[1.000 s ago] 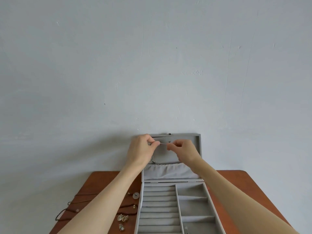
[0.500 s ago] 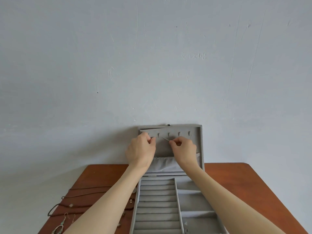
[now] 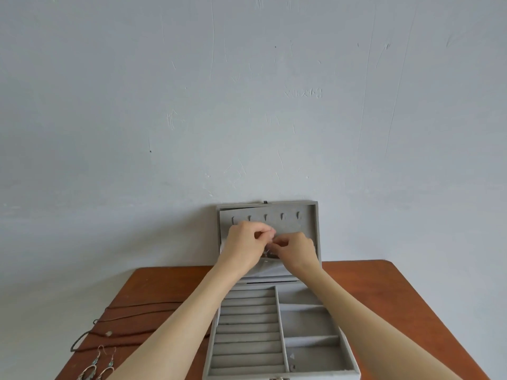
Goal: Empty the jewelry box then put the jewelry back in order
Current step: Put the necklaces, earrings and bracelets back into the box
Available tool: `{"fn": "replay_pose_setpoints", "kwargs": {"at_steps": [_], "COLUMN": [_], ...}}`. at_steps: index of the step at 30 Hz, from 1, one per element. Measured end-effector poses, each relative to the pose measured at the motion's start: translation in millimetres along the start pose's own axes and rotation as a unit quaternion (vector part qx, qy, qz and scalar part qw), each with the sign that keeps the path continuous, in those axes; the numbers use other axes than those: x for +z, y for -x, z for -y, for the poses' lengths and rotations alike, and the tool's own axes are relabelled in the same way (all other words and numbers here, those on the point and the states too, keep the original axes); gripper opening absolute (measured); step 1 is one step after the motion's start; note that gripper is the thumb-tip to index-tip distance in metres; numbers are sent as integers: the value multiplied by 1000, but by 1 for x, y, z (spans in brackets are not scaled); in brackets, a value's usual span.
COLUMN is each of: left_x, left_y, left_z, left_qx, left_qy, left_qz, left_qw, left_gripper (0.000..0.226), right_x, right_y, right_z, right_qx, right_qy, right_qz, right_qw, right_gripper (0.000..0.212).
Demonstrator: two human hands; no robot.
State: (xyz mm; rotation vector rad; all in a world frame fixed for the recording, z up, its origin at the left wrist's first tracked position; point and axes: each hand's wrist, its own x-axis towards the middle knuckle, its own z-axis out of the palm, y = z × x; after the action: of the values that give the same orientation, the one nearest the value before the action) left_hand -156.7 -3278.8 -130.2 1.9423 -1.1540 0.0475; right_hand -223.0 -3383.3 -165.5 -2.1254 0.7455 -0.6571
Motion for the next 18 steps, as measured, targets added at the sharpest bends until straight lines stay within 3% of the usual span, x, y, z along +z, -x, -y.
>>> {"fn": "replay_pose_setpoints", "kwargs": {"at_steps": [7, 18], "left_x": [13, 12], "left_y": [-5, 2], "left_z": [5, 19], "left_qx": [-116, -65], "left_qy": [101, -23], "left_qz": [-98, -116], "left_qw": [983, 991], "left_gripper": [10, 15], "right_x": [-4, 0], "right_y": [-1, 2], "right_z": [-5, -7], "right_qx": [28, -4], "right_qy": [-31, -4], "right_qz": [28, 5], "right_qw": [999, 1000], "right_gripper": [16, 13]}}
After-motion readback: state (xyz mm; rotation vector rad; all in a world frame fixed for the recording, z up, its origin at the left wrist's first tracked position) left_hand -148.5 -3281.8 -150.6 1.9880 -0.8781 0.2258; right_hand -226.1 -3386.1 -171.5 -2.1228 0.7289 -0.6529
